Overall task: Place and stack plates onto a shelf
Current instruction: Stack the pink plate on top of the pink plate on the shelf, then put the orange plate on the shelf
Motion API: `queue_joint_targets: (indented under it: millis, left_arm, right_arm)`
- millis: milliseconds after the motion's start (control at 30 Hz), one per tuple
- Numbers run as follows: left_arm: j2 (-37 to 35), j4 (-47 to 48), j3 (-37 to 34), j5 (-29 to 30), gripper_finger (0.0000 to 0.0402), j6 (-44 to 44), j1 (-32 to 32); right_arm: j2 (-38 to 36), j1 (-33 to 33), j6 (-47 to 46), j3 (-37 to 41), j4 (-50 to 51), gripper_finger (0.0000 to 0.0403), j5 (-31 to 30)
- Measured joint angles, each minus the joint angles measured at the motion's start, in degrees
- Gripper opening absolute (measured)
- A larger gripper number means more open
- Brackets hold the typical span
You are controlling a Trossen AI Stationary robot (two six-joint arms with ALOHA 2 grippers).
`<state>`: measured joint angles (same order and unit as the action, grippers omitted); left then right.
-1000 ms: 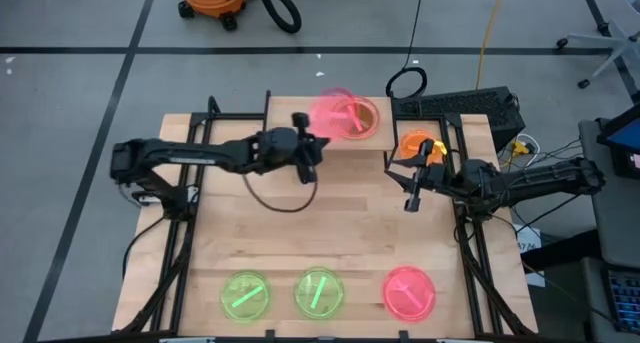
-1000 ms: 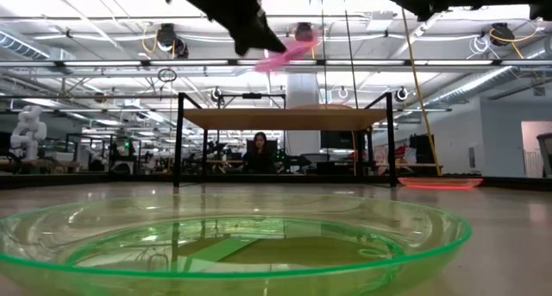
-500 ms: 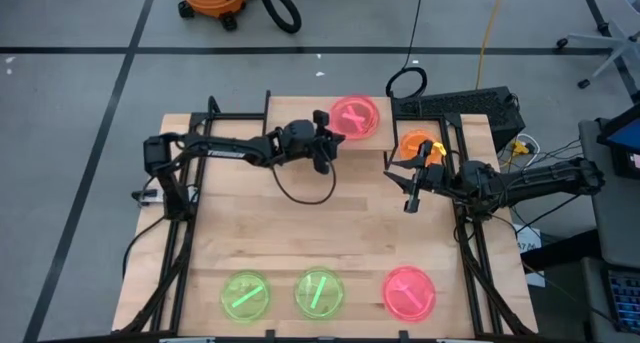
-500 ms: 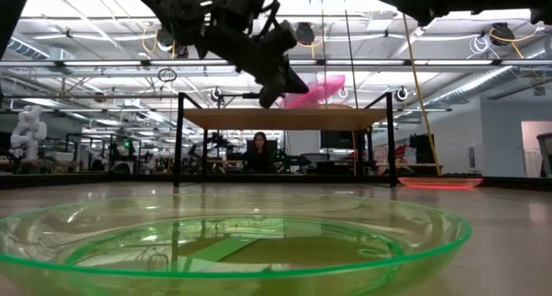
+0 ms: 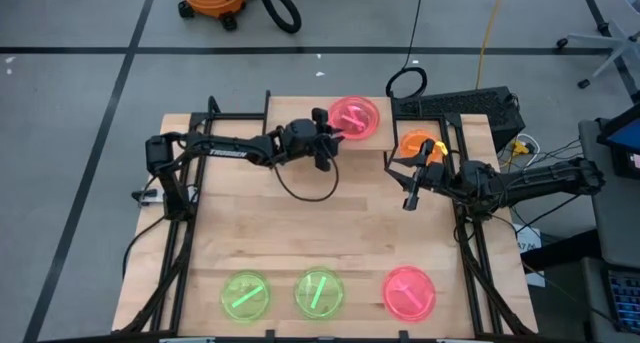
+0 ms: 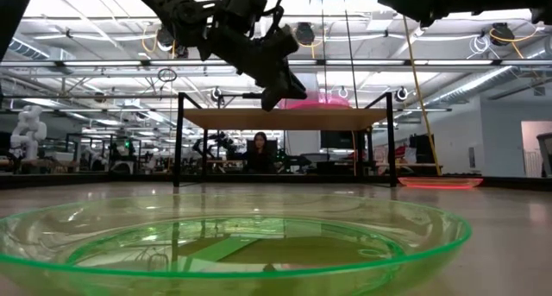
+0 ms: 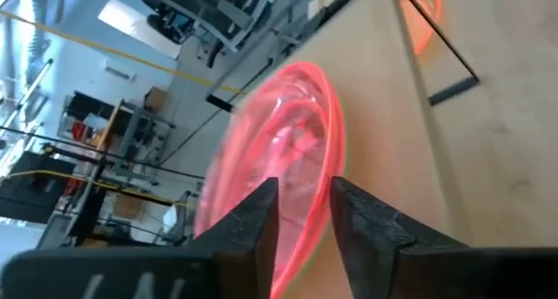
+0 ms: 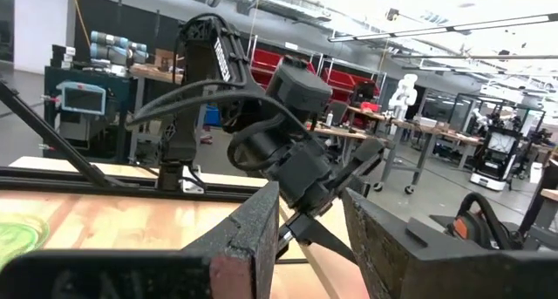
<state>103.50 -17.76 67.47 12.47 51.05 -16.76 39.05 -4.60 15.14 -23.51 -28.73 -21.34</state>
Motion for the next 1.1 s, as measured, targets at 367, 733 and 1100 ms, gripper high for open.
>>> queue_joint_targets:
  millis: [367, 733, 1100]
  left_arm:
    - [0.0, 0.1, 4.4, 0.8, 0.0191, -2.1, 0.3]
    - [0.0, 1.3, 4.4, 0.9, 0.0198, -5.2, 0.1]
    - [-10.8, 7.5, 4.4, 5.1, 0.0198, -14.7, 3.2]
  right_arm:
    - [0.0, 0.0, 0.3, 0.0, 0.3, 0.0116, 0.0]
    - [0.0, 0.0, 0.3, 0.0, 0.4, 0.0116, 0.0]
    - [0.0, 0.0, -1.5, 0.0, 5.4, 0.0116, 0.2]
